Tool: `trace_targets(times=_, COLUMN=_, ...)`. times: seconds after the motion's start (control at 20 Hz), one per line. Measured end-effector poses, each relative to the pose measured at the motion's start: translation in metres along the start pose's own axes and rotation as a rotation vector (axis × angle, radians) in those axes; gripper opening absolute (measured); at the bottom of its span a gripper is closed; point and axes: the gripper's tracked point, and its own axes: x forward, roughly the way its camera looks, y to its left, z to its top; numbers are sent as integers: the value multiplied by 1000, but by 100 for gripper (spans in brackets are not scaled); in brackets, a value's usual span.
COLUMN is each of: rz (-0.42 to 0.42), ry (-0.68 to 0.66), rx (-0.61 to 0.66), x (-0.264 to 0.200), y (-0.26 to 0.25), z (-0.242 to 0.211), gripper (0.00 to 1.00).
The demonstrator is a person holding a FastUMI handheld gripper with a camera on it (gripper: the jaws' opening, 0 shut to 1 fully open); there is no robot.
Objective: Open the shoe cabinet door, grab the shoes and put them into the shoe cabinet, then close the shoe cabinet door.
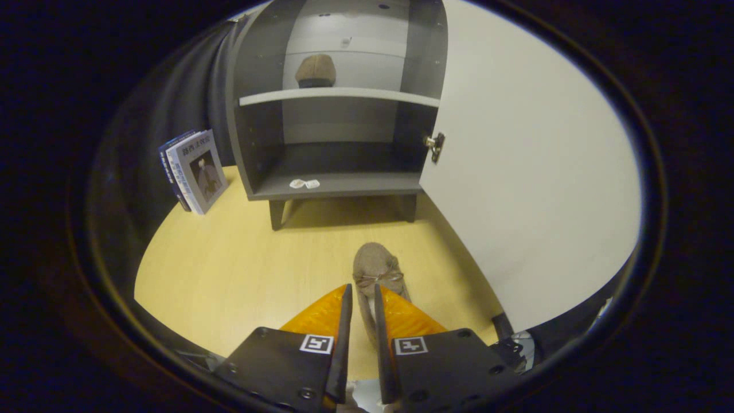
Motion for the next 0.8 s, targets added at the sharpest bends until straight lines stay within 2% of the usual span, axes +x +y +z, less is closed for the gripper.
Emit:
trace_targets(times=0.35, rz=-27, ry=121, rx=4, x=49, y=-7, z=-43, gripper=25)
trace_targets(times=0.8, rz=52, ry=241, rx=19, x=89, y=1, z=-78, gripper=29)
